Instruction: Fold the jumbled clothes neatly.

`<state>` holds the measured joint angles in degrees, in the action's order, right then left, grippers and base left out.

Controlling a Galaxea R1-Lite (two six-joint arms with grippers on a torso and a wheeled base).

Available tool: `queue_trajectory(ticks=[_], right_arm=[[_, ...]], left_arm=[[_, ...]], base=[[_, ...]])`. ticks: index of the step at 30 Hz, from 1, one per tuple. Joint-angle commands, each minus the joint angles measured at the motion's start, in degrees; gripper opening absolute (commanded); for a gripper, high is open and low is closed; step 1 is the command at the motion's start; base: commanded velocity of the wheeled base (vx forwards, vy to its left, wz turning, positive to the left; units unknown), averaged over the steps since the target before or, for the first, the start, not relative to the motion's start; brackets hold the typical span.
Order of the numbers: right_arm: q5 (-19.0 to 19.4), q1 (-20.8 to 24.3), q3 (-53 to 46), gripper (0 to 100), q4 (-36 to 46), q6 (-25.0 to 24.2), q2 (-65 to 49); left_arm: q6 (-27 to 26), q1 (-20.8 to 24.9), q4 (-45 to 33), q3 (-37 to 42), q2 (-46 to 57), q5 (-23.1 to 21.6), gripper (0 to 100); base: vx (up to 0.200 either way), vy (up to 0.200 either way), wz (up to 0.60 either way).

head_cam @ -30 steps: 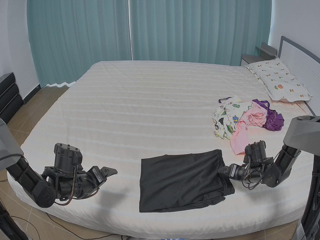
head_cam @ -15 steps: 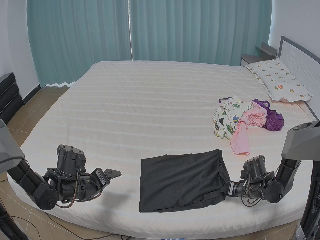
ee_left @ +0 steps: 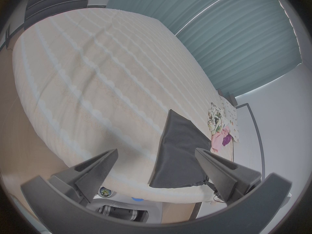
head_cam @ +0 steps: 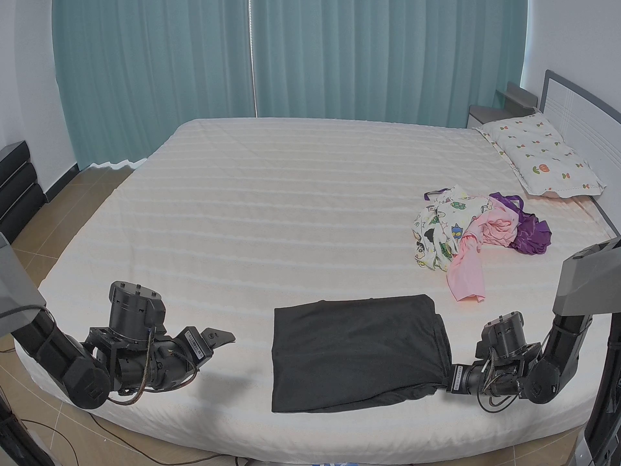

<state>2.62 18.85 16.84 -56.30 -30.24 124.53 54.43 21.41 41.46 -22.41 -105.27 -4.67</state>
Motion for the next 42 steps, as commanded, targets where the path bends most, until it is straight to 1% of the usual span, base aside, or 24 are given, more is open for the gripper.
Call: queue_trajectory(ticks=[1,5,13,21,22,29,31,33,42], right_arm=[[0.02,-0.39,-0.84,0,-0.31,0.27,-0.16],[-0.07,-0.65,-1.54,0,-0.39,0.36,-0.86],[0.46,-2.76,-3.56,0,-0.39,1.07,-1.83],[0.54,-2.15,-4.09,0,-0.31,1.42,-1.39],[0.63,-2.15,-3.83,100,-0.31,1.50,-1.39],[1.07,-1.62,-3.30,100,-1.80,0.89,-1.39],[0.98,-1.62,-3.30,100,-5.05,0.71,-1.39],[0.98,-1.71,-3.30,100,-6.02,0.63,-1.30],[0.63,-1.97,-3.39,100,-10.59,-6.14,-3.33]], left_arm=[[0.06,0.04,0.02,-0.01,-0.03,0.01,100],[-0.03,0.04,0.02,-0.01,0.06,0.01,100],[-0.03,0.30,0.02,-0.01,-0.03,0.01,100],[-0.03,0.65,0.02,-0.01,-0.03,0.01,100],[-0.03,0.65,0.02,-0.09,-0.12,0.01,100],[-0.03,0.65,0.11,-0.62,-0.82,0.01,100],[-0.03,0.65,0.11,-0.62,-0.73,0.01,100],[-0.03,0.65,0.11,-0.62,-0.64,0.01,100],[-0.11,0.65,-0.06,0.52,0.41,0.19,100]], base=[[0.000,0.000,0.00],[0.000,0.000,0.00],[0.000,0.000,0.00],[0.000,0.000,0.00],[0.000,0.000,0.00],[0.000,0.000,0.00],[0.000,0.000,0.00],[0.000,0.000,0.00],[0.000,0.000,0.00]])
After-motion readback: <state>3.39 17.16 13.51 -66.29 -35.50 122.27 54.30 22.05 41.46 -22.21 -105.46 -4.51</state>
